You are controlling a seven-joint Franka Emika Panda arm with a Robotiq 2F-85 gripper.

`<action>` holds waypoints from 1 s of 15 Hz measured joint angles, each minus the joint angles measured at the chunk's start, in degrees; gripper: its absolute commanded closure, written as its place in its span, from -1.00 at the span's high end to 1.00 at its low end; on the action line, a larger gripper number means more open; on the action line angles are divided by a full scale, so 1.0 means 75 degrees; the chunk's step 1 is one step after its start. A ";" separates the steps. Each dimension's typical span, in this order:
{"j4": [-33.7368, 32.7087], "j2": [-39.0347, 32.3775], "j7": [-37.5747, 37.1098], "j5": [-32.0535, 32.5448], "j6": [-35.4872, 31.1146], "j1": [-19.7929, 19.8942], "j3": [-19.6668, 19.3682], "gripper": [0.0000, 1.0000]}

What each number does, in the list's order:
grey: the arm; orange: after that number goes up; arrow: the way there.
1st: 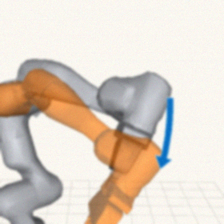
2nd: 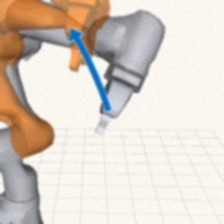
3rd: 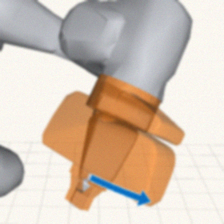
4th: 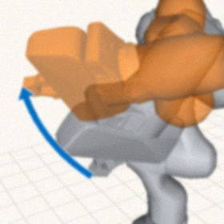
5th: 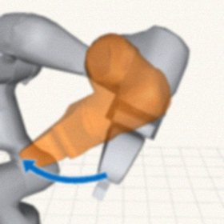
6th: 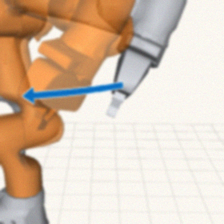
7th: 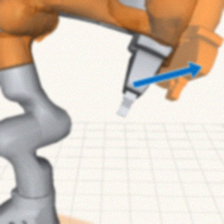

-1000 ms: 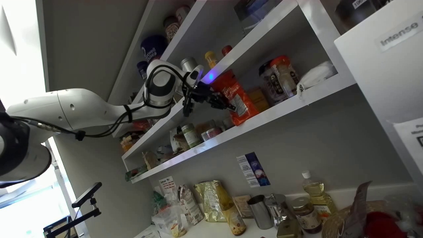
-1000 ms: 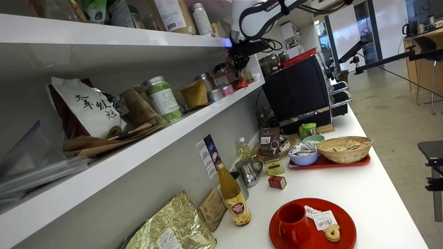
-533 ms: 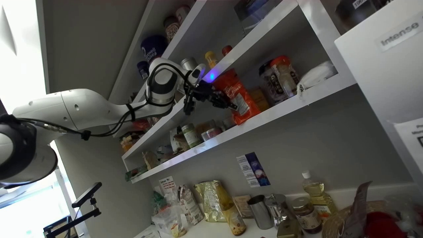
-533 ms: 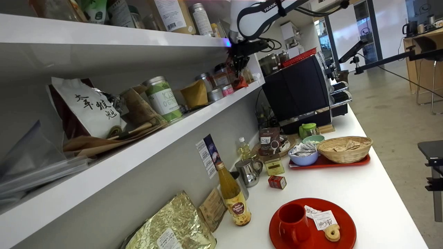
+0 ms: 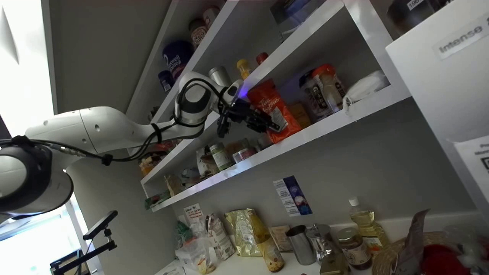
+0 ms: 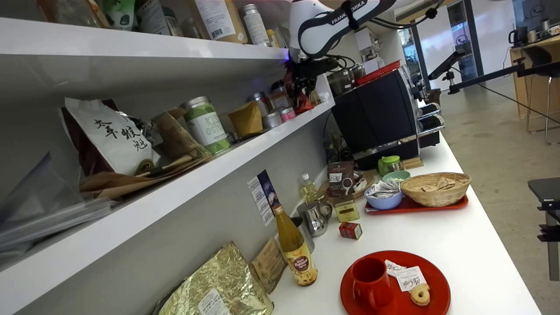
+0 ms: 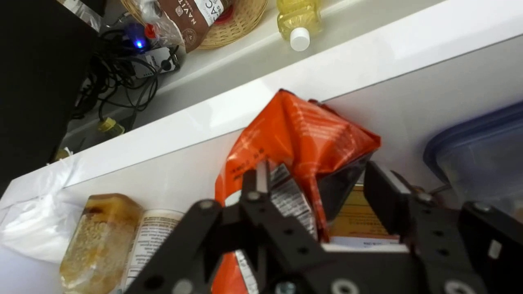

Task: Put the orange packet on the right side of the bottom shelf

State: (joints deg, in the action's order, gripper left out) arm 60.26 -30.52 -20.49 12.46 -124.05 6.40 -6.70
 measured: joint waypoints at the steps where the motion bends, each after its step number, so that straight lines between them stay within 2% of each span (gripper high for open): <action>1: 0.0003 -0.0001 -0.0003 0.0006 0.0013 -0.0026 0.0000 0.98; 7: 0.0460 0.0443 -0.0304 0.0357 0.0746 -0.0517 -0.0013 1.00; 11: 0.1627 0.1505 -0.0878 0.1160 0.1354 -0.0962 -0.0081 1.00; 15: 0.3202 0.2591 -0.0579 0.1237 0.1392 -0.1236 0.0177 1.00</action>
State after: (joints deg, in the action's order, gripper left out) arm 84.27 -11.09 -24.83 21.74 -113.62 -2.87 -5.38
